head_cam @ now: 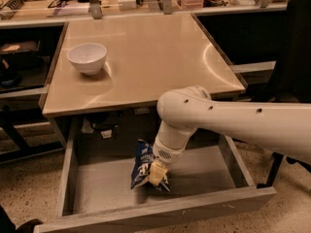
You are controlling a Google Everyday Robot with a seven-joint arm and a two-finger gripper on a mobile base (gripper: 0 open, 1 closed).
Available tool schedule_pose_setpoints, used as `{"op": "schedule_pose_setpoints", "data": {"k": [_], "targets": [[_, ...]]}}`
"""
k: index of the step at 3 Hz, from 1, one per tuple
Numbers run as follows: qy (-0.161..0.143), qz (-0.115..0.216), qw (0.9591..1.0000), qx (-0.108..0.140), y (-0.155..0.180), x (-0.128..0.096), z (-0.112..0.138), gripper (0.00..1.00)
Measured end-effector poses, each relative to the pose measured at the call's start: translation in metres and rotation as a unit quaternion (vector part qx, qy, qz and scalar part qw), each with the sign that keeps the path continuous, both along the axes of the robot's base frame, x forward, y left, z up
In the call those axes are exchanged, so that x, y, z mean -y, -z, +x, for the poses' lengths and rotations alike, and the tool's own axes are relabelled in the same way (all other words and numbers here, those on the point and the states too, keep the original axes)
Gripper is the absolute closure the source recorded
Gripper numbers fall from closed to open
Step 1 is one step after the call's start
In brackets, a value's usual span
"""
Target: Place blue chip bag into top drawer
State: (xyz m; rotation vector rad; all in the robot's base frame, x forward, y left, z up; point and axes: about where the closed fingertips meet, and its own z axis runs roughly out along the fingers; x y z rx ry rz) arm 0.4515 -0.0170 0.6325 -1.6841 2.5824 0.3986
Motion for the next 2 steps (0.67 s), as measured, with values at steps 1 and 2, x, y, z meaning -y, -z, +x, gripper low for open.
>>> {"op": "schedule_pose_setpoints", "data": {"k": [1, 2], "targets": [[0.0, 0.0, 1.0, 0.0, 0.0, 0.0, 0.0, 0.0], [0.0, 0.0, 1.0, 0.0, 0.0, 0.0, 0.0, 0.0]]}}
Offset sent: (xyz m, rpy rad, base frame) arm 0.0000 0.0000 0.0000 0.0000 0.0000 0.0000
